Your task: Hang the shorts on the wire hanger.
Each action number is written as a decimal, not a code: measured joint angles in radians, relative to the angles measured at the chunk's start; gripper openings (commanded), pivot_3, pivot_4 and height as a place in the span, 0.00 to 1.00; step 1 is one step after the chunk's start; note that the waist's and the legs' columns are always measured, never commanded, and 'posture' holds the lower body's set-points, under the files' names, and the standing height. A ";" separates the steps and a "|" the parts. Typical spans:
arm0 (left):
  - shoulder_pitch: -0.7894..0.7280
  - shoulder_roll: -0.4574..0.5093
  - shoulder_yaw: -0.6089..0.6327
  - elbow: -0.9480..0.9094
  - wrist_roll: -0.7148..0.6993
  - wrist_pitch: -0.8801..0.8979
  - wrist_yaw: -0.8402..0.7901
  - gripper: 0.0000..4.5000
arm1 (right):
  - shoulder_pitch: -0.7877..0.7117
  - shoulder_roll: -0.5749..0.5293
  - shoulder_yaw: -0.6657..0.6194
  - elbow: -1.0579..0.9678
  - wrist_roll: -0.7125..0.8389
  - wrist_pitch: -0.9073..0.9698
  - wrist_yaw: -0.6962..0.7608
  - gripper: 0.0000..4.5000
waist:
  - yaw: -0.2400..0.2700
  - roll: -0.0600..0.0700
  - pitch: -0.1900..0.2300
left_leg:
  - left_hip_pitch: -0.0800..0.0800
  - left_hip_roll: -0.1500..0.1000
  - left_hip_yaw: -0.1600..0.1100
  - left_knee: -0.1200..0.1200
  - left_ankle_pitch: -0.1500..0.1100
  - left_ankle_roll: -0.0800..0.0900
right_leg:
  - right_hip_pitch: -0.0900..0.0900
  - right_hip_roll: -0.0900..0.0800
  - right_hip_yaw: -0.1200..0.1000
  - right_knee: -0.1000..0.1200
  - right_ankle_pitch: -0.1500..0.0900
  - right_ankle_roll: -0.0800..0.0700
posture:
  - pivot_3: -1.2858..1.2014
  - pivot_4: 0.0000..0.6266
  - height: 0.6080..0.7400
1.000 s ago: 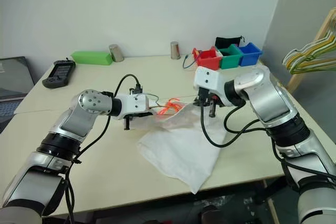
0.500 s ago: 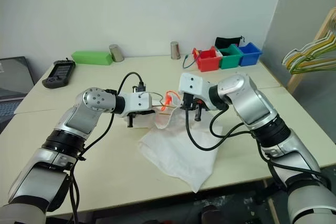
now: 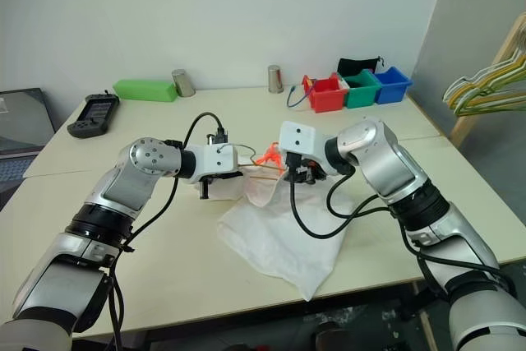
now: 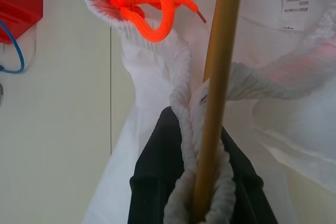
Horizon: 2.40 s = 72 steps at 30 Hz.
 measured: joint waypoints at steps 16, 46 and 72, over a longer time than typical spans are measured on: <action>0.000 -0.014 0.000 0.001 0.000 -0.003 0.016 0.00 | -0.002 -0.109 -0.026 -0.076 0.028 0.102 0.054 0.99 | 0.005 0.000 0.000 | -0.001 -0.001 -0.001 0.000 0.000 0.000 | 0.000 -0.001 -0.001 -0.001 0.000 0.000 | 0.47 0.04 1.00; 0.013 -0.006 0.000 -0.019 -0.001 0.021 0.019 0.00 | -0.025 0.042 0.084 0.478 -0.190 -0.242 -0.022 0.84 | 0.001 0.000 0.000 | 0.000 -0.001 0.000 0.000 0.000 0.000 | 0.000 -0.001 0.000 0.000 0.000 0.000 | 0.49 0.04 1.00; 0.015 -0.012 0.000 -0.030 0.000 0.021 0.028 0.00 | -0.031 0.060 0.080 0.492 -0.220 -0.280 -0.007 0.02 | 0.001 0.000 0.000 | 0.000 -0.001 0.000 0.000 0.000 0.000 | 0.000 -0.001 0.000 0.000 0.000 0.000 | 0.49 0.02 1.00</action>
